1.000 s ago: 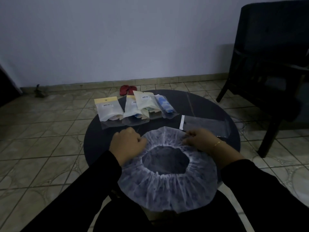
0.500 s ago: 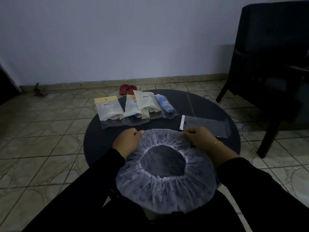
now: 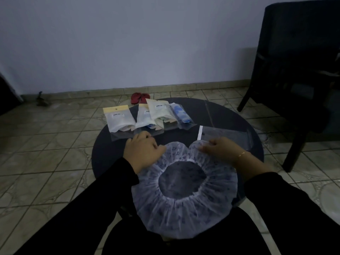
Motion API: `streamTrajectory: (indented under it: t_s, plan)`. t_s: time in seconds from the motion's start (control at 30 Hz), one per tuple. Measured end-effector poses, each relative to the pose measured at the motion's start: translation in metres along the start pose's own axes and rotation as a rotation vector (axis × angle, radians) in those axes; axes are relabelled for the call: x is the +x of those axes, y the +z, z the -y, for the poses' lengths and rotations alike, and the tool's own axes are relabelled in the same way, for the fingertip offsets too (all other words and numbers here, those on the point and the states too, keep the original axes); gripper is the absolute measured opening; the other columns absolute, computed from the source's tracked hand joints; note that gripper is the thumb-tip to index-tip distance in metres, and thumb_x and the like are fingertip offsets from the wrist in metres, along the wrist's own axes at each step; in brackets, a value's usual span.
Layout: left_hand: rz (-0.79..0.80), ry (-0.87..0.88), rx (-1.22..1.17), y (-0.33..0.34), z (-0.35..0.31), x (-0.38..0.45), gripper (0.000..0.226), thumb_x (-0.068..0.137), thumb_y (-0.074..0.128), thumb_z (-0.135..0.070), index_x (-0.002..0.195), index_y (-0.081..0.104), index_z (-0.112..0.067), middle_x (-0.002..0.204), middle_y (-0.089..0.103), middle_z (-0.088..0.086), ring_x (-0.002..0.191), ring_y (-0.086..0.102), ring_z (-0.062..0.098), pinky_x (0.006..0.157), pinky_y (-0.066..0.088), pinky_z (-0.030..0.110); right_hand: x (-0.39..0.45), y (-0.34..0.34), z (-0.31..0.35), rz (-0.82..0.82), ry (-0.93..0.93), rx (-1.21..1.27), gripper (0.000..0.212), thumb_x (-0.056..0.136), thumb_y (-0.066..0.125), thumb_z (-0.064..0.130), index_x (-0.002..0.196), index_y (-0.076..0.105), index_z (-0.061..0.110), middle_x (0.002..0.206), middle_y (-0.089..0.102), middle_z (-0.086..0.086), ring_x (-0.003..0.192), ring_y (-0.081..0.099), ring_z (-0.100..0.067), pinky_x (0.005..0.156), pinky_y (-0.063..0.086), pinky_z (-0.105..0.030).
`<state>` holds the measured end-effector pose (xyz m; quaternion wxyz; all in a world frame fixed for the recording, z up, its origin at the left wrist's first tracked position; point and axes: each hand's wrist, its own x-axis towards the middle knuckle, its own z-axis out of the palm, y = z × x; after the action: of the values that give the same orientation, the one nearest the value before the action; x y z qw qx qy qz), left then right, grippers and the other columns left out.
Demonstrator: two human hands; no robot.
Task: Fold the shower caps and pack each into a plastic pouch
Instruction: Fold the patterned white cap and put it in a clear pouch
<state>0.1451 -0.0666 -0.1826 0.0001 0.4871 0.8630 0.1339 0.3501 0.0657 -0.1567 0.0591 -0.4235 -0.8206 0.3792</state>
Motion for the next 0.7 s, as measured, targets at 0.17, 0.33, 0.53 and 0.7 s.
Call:
streamTrajectory:
  t_s: [0.17, 0.33, 0.53, 0.7]
  plan:
    - [0.092, 0.022, -0.249, 0.005, -0.008, 0.015, 0.047, 0.089, 0.039, -0.066, 0.099, 0.058, -0.024, 0.094, 0.061, -0.004, 0.089, 0.058, 0.018, 0.08, 0.045, 0.037, 0.004, 0.005, -0.002, 0.012, -0.079, 0.087, 0.029, 0.093, 0.055, 0.037, 0.08, 0.058, 0.01, 0.075, 0.054, -0.004, 0.069, 0.049, -0.014, 0.062, 0.038, -0.026]
    - [0.106, -0.029, -0.277, 0.017, 0.0, 0.014, 0.037, 0.096, 0.041, -0.05, 0.073, 0.046, -0.021, 0.07, 0.054, -0.001, 0.069, 0.052, 0.019, 0.06, 0.035, 0.033, 0.011, 0.006, -0.017, -0.14, -0.033, 0.101, 0.035, 0.094, 0.054, 0.032, 0.066, 0.052, 0.01, 0.062, 0.047, -0.004, 0.058, 0.042, -0.012, 0.055, 0.034, -0.026]
    - [-0.126, -0.008, -0.099, 0.024, -0.001, 0.005, 0.021, 0.096, 0.048, -0.035, 0.105, 0.054, -0.017, 0.1, 0.059, 0.002, 0.094, 0.056, 0.027, 0.077, 0.042, 0.038, 0.018, 0.026, -0.029, -0.332, 0.02, -0.092, 0.035, 0.089, 0.056, 0.045, 0.106, 0.063, 0.016, 0.111, 0.062, -0.009, 0.101, 0.057, -0.025, 0.087, 0.045, -0.037]
    - [-0.248, 0.408, -0.101, 0.019, -0.011, -0.005, 0.04, 0.094, 0.037, -0.038, 0.122, 0.059, -0.021, 0.125, 0.058, -0.001, 0.117, 0.052, 0.024, 0.091, 0.038, 0.038, -0.002, 0.024, -0.02, -0.456, -0.347, -0.399, 0.037, 0.096, 0.047, 0.032, 0.131, 0.052, 0.023, 0.137, 0.048, -0.001, 0.127, 0.04, -0.021, 0.099, 0.032, -0.038]
